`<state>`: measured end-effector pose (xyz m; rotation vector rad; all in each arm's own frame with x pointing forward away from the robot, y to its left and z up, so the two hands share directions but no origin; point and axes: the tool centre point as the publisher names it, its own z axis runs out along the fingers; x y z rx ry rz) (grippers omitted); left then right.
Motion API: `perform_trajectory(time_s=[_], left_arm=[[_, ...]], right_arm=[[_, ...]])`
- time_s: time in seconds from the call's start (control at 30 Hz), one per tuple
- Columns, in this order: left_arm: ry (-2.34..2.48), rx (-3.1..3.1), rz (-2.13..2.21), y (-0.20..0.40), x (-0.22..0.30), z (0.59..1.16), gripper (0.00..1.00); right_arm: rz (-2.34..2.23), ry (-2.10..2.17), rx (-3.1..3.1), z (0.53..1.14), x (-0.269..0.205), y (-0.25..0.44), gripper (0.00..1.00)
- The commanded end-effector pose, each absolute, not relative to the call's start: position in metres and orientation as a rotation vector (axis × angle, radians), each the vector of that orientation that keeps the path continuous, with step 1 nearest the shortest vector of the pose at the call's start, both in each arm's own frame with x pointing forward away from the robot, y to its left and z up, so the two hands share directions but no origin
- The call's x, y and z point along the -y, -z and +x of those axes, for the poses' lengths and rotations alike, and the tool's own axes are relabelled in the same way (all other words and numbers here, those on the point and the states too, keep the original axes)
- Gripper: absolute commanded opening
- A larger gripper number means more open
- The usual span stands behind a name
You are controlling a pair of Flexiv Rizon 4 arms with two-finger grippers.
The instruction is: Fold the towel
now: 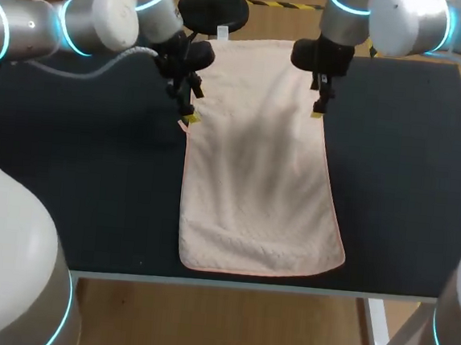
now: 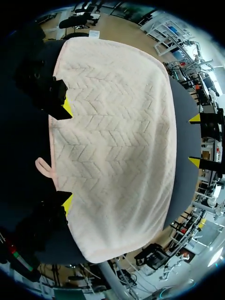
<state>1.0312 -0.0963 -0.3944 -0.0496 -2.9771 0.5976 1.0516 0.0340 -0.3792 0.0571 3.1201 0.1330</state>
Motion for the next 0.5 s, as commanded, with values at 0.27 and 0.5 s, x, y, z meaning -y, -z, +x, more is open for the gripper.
perform_trajectory(time_s=[0.27,0.5], left_arm=[[-0.558,2.925,-0.005,0.421,0.107,1.044,1.00],[-0.467,2.958,0.015,0.419,0.103,1.035,1.00]], right_arm=[[0.070,-0.113,-3.178,1.057,-0.031,0.413,1.00],[0.062,-0.094,-3.197,1.056,-0.032,0.426,1.00]])
